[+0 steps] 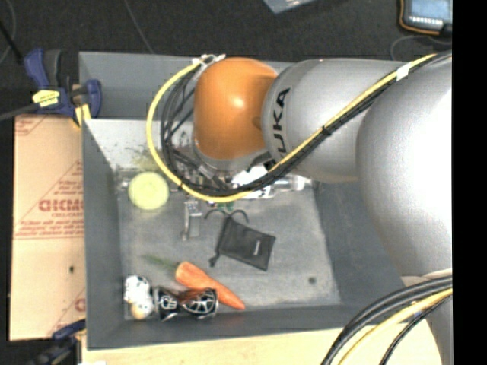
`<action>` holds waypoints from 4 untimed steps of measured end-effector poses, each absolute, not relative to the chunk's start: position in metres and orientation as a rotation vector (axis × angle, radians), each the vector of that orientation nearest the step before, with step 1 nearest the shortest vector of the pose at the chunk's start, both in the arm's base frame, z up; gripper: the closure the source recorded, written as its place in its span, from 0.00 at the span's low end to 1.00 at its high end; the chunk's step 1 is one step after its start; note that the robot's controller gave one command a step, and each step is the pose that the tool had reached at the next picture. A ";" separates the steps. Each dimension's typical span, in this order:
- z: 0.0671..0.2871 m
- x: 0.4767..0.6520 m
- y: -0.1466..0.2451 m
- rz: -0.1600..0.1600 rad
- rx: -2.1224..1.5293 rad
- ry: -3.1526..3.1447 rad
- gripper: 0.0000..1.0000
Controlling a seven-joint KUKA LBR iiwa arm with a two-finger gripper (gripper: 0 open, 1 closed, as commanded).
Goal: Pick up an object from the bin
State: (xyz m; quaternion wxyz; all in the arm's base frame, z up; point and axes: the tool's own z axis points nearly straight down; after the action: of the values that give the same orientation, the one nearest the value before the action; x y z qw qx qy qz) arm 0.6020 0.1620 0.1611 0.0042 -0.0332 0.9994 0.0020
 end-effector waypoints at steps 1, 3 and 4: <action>0.142 0.582 0.130 -0.001 -0.133 3.143 0.00; 0.084 0.583 0.075 0.000 -0.435 3.119 0.00; 0.078 0.591 0.055 0.006 -0.381 3.096 1.00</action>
Offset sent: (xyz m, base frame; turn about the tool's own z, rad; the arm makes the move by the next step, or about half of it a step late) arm -0.0286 -0.0782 -0.0908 -0.2133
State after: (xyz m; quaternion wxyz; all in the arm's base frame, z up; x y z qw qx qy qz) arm 0.5911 0.0547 0.0780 0.0111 -0.1222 0.9924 0.0018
